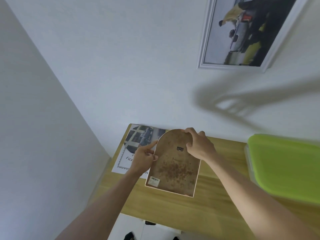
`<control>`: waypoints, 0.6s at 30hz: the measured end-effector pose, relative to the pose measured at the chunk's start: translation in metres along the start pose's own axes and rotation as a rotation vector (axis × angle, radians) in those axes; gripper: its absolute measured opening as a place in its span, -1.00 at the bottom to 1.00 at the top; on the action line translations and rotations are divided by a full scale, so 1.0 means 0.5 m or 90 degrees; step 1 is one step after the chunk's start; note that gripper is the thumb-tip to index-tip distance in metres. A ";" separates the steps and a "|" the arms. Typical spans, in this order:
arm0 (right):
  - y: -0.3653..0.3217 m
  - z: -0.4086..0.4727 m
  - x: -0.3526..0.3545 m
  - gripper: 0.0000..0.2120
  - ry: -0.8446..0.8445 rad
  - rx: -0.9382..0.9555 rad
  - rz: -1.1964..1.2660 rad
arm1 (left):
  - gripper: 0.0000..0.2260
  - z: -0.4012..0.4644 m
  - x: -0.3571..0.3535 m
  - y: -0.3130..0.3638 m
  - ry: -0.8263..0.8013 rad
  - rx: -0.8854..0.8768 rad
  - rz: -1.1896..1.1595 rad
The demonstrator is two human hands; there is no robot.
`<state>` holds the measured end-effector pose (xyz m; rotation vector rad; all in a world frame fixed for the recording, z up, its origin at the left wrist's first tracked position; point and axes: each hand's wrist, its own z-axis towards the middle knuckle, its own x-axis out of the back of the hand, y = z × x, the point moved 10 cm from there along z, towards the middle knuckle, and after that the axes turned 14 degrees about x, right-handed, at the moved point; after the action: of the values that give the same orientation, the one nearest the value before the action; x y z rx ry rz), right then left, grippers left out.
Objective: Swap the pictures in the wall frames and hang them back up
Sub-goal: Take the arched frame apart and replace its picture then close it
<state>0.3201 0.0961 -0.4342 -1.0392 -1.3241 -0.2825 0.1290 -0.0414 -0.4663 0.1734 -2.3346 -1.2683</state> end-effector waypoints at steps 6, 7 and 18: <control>0.017 -0.002 -0.011 -0.68 -0.096 -0.063 0.051 | -0.42 -0.006 -0.008 -0.030 0.002 0.036 -0.015; 0.016 -0.004 -0.009 -0.69 -0.103 -0.071 0.053 | -0.42 -0.007 -0.010 -0.033 -0.001 0.039 -0.020; 0.016 -0.009 -0.007 -0.73 -0.109 -0.092 0.028 | -0.42 -0.020 -0.027 -0.056 -0.033 0.065 -0.039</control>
<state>0.3277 0.0959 -0.4406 -1.2353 -1.4488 -0.2626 0.1424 -0.0605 -0.4894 0.2502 -2.4574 -1.1967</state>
